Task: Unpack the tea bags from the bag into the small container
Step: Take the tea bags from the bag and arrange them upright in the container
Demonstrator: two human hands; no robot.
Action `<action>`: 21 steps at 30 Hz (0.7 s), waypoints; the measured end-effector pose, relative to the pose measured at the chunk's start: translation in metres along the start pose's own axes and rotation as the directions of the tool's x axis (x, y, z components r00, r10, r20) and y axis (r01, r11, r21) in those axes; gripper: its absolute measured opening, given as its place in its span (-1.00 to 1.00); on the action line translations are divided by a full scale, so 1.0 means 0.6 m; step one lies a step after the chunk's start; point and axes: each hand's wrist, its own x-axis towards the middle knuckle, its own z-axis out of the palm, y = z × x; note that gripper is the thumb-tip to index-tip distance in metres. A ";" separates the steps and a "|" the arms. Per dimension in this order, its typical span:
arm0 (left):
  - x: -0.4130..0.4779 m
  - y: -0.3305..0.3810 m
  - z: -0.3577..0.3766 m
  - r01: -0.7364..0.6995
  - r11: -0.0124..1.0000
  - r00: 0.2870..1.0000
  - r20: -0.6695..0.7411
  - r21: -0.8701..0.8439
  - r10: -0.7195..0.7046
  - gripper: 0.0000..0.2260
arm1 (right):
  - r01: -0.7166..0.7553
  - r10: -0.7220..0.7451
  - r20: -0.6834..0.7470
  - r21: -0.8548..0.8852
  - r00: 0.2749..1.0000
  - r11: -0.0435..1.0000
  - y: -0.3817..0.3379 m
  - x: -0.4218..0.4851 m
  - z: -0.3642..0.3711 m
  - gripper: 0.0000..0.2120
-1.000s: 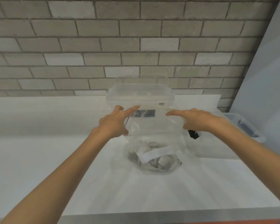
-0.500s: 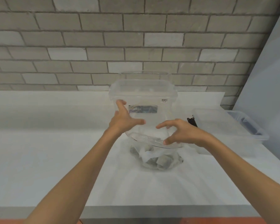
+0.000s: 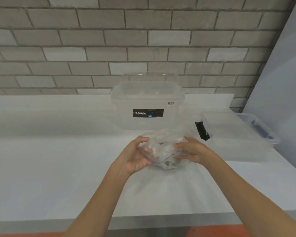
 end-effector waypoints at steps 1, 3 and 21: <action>-0.007 -0.007 -0.006 -0.014 1.000 1.000 0.004 0.020 0.014 -0.77 | 0.012 -0.011 -0.049 0.009 0.999 1.000 -0.003 0.005 0.007 -0.55; -0.017 -0.009 -0.022 -0.111 0.993 0.991 -0.064 0.048 0.114 -0.64 | 0.006 -0.005 -0.120 0.013 0.993 1.000 -0.012 0.010 0.016 -0.52; 0.124 -0.021 -0.087 0.321 -0.276 0.935 -0.255 0.906 0.248 -0.35 | 0.010 -0.064 -0.028 -0.848 0.998 0.530 0.037 0.001 0.012 -0.24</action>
